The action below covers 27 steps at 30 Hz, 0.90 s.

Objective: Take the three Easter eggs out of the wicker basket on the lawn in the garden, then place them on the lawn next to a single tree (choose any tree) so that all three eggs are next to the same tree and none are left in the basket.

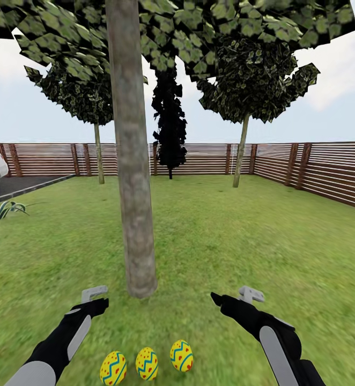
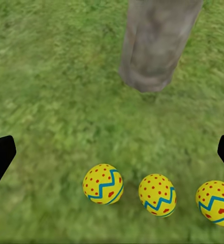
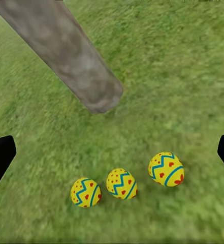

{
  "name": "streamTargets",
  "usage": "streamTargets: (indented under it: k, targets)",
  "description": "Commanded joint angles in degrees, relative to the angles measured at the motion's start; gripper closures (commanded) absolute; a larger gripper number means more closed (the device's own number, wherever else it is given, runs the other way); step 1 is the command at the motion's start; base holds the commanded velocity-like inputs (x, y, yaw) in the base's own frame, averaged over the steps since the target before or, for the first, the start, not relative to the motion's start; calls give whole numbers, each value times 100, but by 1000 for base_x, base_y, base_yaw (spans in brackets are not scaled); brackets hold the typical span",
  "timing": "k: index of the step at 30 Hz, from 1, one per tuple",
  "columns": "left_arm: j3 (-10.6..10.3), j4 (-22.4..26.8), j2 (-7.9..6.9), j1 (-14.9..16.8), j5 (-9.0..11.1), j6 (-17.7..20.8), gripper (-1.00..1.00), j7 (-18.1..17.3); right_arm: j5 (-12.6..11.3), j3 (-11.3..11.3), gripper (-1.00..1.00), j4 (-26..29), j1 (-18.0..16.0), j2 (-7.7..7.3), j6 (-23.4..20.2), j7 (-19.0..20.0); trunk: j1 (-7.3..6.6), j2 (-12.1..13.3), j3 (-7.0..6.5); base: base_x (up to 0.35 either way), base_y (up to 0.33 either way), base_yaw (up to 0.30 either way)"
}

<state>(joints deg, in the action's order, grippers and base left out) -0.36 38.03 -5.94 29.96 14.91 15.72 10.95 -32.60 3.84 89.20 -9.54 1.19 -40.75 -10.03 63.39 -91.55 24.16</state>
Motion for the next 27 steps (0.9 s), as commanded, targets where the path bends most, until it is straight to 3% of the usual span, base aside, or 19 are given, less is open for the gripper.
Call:
streamTargets:
  k: [1,27]
  targets:
    - [-7,12,1,1,55,28,-100,30,-61,3,-100,5,-4,2,-14,-54,-23,38,-11,0,0,0]
    - [-8,11,5,1,46,28,-100,21,-59,3,-100,-67,-4,4,-12,-51,-594,1080,-478,0,0,0]
